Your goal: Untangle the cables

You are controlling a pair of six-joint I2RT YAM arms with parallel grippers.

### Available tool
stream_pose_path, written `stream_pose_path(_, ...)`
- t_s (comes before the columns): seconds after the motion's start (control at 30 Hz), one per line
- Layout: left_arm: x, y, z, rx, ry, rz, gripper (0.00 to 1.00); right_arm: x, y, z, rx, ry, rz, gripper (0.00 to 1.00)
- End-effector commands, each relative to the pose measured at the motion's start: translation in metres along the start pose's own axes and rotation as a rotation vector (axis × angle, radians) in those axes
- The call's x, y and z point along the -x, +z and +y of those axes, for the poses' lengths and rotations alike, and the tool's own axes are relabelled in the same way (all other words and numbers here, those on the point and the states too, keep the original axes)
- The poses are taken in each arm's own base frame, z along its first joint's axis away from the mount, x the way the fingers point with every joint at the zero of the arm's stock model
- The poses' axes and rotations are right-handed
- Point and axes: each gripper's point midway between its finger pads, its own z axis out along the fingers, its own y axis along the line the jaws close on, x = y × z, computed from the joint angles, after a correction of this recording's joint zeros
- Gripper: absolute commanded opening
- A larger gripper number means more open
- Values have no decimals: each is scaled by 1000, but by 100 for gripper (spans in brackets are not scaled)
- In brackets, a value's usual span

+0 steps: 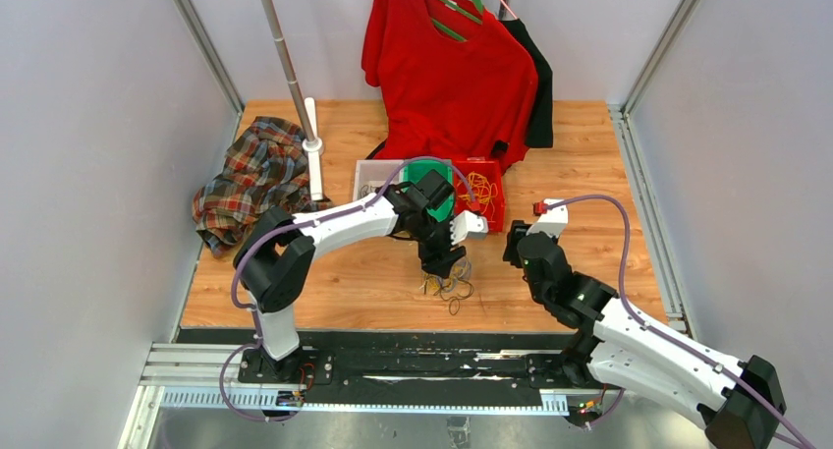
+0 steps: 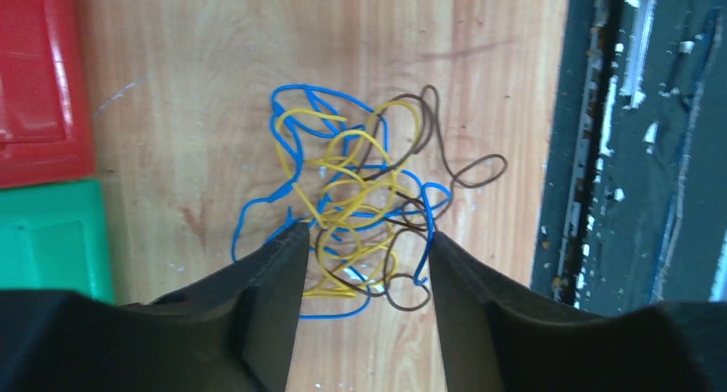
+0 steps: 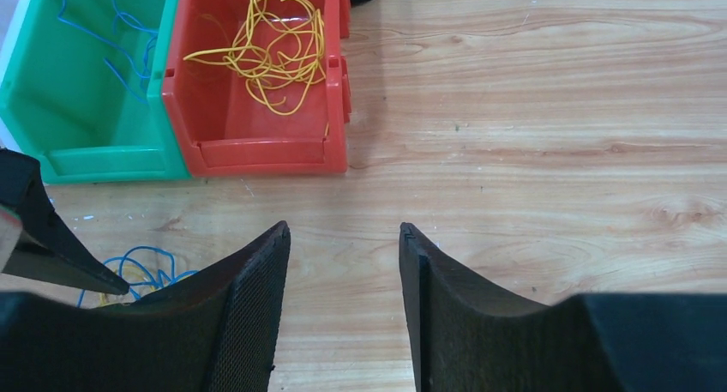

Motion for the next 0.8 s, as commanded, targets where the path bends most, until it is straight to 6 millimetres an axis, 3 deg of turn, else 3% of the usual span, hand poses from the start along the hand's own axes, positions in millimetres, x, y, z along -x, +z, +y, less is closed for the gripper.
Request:
stream_pose_path(0.0,10,6,25,88,92,-31,53,11,-1,-3,-11,14,-10,49)
stream_pose_path(0.07,10,6,21,66,96,-37,39,11,0,-4,-14,15,-10,47)
stream_pose_path(0.2,11,-2,9,40,88,-33,7,16,-1,-4,-8,24,-17,32)
stream_pose_path(0.37,33,-44,-7,77,128,-72,2,25,0,3,18,13,-25,22)
stream_pose_path(0.47,42,-69,-14,119,133,-83,1,31,1,18,81,15,-30,33)
stream_pose_path(0.63,52,-112,-31,154,104,-101,1,50,-10,61,326,19,-80,68)
stream_pose_path(0.77,63,-159,-38,232,97,-144,1,78,-35,95,548,0,-155,73)
